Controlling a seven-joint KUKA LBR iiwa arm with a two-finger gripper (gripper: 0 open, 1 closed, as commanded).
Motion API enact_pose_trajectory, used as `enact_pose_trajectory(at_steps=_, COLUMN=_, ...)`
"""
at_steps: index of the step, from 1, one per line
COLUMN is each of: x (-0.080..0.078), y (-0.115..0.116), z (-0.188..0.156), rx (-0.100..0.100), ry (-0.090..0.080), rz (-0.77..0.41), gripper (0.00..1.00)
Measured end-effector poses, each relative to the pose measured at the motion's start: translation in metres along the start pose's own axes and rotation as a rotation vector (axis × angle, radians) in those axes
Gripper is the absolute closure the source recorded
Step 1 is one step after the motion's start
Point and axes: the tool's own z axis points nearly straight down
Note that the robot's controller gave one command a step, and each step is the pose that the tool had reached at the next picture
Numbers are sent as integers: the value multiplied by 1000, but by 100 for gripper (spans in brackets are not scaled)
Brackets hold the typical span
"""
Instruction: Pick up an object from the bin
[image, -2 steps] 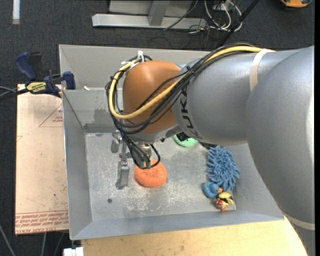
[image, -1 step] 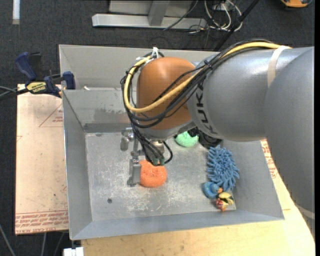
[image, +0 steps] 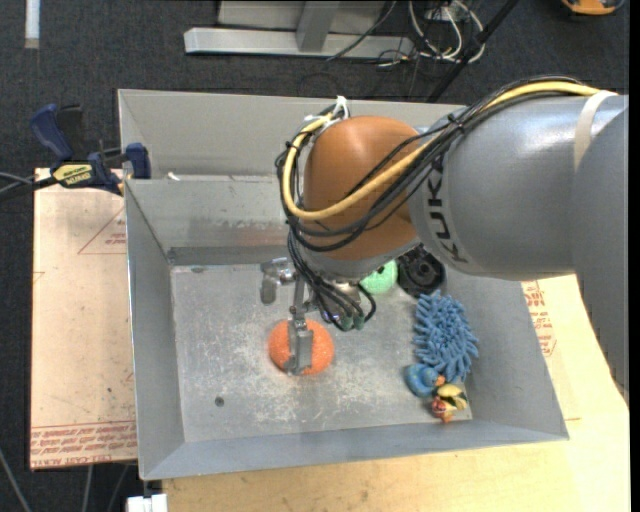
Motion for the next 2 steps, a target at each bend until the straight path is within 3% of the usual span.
enact_pose_trajectory(at_steps=1, x=3, y=-14, z=22, rx=-1, ry=-1, rz=-59, gripper=0)
enact_pose_trajectory(at_steps=2, x=-2, y=-28, z=54, rx=-2, ry=-2, rz=174, gripper=0)
